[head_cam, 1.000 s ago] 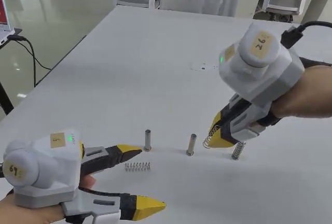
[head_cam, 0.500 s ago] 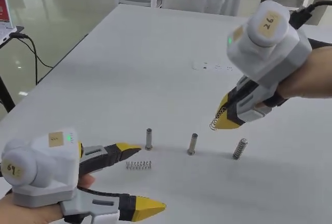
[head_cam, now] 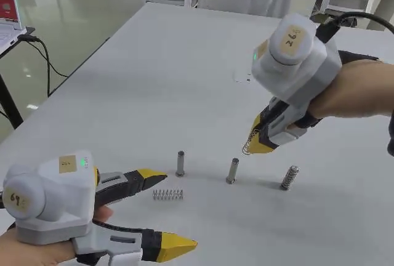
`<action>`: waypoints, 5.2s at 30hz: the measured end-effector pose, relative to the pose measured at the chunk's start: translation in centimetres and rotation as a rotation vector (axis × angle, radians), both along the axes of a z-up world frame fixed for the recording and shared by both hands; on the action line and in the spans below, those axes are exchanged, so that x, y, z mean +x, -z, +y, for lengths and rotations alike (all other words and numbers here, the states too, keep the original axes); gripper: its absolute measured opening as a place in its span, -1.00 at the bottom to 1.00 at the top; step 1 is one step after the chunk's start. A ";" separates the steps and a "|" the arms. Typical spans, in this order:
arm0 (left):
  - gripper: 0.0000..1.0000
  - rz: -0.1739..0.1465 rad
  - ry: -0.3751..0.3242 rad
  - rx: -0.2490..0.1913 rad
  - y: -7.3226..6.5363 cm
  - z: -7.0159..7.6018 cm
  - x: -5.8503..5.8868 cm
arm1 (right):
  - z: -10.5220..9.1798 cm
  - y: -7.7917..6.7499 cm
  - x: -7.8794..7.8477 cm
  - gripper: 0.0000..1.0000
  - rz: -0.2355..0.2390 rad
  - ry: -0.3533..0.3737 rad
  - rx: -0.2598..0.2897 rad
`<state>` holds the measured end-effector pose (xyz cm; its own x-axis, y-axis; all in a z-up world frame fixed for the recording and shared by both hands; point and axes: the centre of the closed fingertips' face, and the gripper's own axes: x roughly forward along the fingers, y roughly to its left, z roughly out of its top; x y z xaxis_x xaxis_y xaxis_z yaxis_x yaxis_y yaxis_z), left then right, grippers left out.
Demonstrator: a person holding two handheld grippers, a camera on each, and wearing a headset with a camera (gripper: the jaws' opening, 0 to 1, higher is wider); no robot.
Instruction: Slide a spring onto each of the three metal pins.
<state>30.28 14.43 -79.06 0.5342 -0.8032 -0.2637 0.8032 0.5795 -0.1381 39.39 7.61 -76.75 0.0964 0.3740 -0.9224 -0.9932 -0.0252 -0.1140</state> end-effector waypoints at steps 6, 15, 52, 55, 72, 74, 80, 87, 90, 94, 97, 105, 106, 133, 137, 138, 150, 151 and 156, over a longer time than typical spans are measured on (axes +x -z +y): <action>0.39 0.001 -0.006 0.000 0.1 0.2 0.0 | 0.5 0.9 0.1 -0.83 0.010 -0.011 -0.019; 0.37 0.004 -0.016 0.000 0.2 0.6 0.1 | 1.0 1.9 0.2 -0.83 0.020 -0.029 -0.040; 0.33 0.011 -0.040 0.000 0.6 1.3 0.1 | 1.0 6.9 1.0 -0.83 0.060 -0.021 -0.123; 0.33 0.012 -0.042 0.000 0.7 1.3 0.1 | 1.0 7.5 0.9 -0.83 0.069 -0.018 -0.128; 0.32 0.016 -0.048 -0.003 0.7 1.4 0.2 | 0.6 8.8 0.8 -0.80 0.087 -0.010 -0.125; 0.32 0.016 -0.046 -0.003 0.8 1.3 0.2 | 0.6 8.8 0.9 -0.74 0.084 -0.008 -0.118; 0.31 0.016 -0.045 -0.001 0.7 1.3 0.2 | 0.7 8.5 0.9 -0.57 0.072 -0.015 -0.101; 0.31 0.015 -0.046 -0.001 0.7 1.3 0.1 | 1.2 8.0 0.9 -0.41 0.057 -0.024 -0.080; 0.31 0.015 -0.047 -0.001 0.7 1.3 0.1 | 1.6 7.6 0.9 -0.33 0.038 -0.032 -0.068; 0.31 0.015 -0.050 -0.001 0.7 1.4 0.1 | 2.6 6.9 0.4 -0.30 0.044 -0.045 -0.039; 0.31 0.015 -0.051 0.000 0.6 1.5 0.1 | 3.4 6.4 -0.1 -0.31 0.049 -0.058 -0.021; 0.31 0.012 -0.055 0.002 0.5 1.6 0.0 | 4.9 6.1 -1.6 -0.31 0.055 -0.102 -0.005; 0.31 0.012 -0.055 0.002 0.5 1.6 0.0 | 5.1 6.1 -1.7 -0.31 0.058 -0.105 -0.002; 0.28 0.021 -0.074 0.005 0.9 2.4 -0.3 | 9.3 8.5 -5.1 -0.71 0.116 -0.163 0.031; 0.28 0.023 -0.076 0.005 1.0 2.6 -0.3 | 9.5 9.0 -5.1 -0.73 0.116 -0.161 0.025; 0.28 0.023 -0.077 0.006 1.0 2.6 -0.3 | 9.6 9.1 -5.1 -0.74 0.116 -0.162 0.022; 0.26 0.022 -0.083 0.006 1.0 2.9 -0.2 | 9.6 10.0 -5.1 -0.84 0.095 -0.177 -0.004; 0.26 0.022 -0.083 0.007 1.0 2.9 -0.2 | 9.6 10.0 -5.0 -0.84 0.091 -0.176 -0.005; 0.26 0.018 -0.086 0.008 0.9 3.0 -0.3 | 9.4 9.8 -5.0 -0.85 0.077 -0.180 -0.010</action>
<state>30.00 17.46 -79.92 0.5962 -0.7525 -0.2797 0.7478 0.6473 -0.1474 34.35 17.02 -86.53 -0.0422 0.3692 -0.9284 -0.9784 -0.2036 -0.0364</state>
